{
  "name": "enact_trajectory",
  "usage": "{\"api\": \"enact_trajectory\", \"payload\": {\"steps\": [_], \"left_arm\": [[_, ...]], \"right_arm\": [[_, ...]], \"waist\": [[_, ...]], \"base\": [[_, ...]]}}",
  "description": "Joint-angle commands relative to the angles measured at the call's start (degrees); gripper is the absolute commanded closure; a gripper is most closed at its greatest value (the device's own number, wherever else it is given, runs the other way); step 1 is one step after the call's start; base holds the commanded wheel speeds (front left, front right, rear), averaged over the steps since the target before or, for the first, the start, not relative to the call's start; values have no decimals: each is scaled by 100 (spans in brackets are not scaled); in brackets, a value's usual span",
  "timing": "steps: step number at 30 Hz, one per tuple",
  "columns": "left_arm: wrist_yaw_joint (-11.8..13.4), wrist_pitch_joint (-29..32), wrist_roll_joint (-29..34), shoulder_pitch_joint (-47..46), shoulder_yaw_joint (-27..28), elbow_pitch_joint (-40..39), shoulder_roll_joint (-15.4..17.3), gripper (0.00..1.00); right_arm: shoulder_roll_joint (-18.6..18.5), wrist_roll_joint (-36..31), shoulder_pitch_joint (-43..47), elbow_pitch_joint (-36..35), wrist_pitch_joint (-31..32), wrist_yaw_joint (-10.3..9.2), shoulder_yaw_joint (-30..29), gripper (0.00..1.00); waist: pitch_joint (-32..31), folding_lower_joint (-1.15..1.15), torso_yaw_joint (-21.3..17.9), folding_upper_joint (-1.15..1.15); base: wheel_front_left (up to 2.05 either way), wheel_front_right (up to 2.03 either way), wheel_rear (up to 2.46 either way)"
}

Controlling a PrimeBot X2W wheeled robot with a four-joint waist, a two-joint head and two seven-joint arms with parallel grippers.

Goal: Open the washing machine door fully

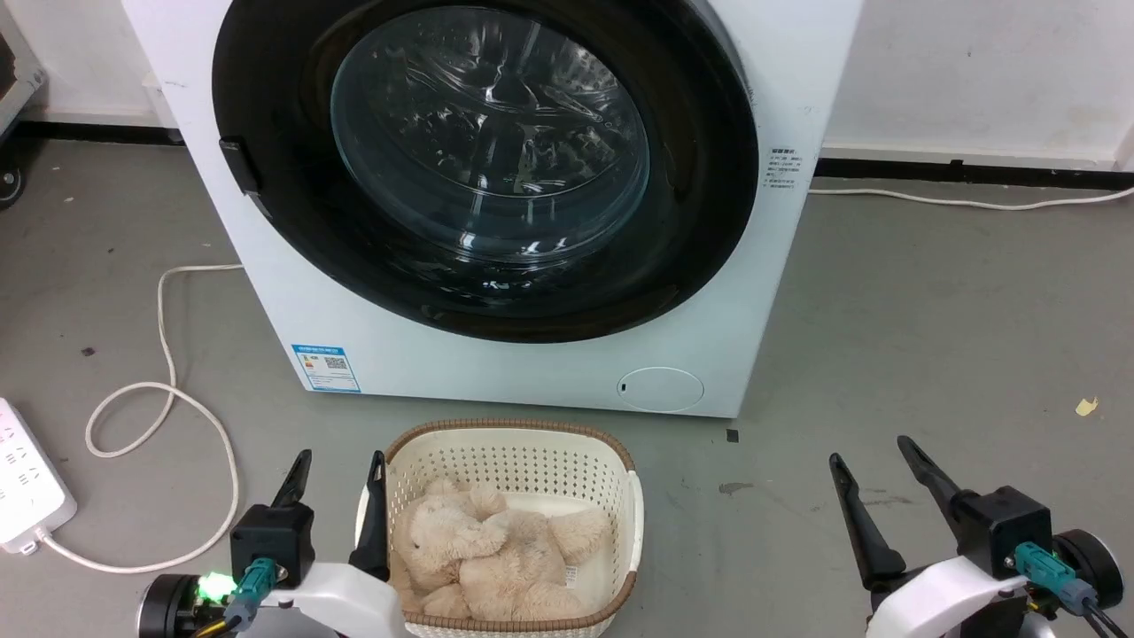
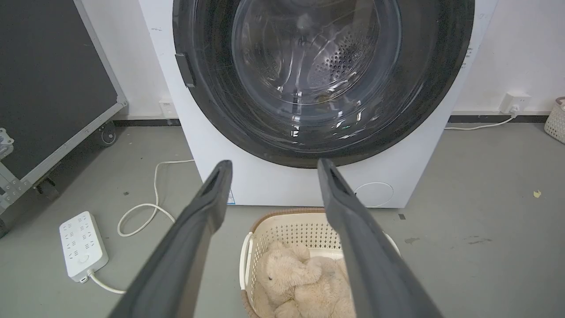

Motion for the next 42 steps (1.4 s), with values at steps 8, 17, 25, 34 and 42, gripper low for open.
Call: {"api": "enact_trajectory", "payload": {"steps": [8,17,25,34,42], "left_arm": [[25,-143,-14,-16,-66,-27,0,0],[65,-251,-27,-103,-150,-106,0,0],[132,-347,-48,-240,-252,-223,0,0],[213,-455,-71,-420,-363,-359,0,0],[283,-551,-97,-565,-476,-440,0,0]], "right_arm": [[-10,27,10,-18,-137,-1,-2,0],[-148,69,-141,-94,-246,-1,37,0],[-465,160,-462,-186,-288,-2,111,0],[-821,428,-1059,-292,-214,-2,145,0],[-1025,880,-1793,-137,-103,-3,128,100]], "waist": [[32,0,7,0],[228,0,35,0],[518,0,91,0],[875,0,190,0],[1148,0,288,0]], "base": [[0,0,0],[0,0,0],[0,0,0],[0,0,0],[0,0,0]]}}
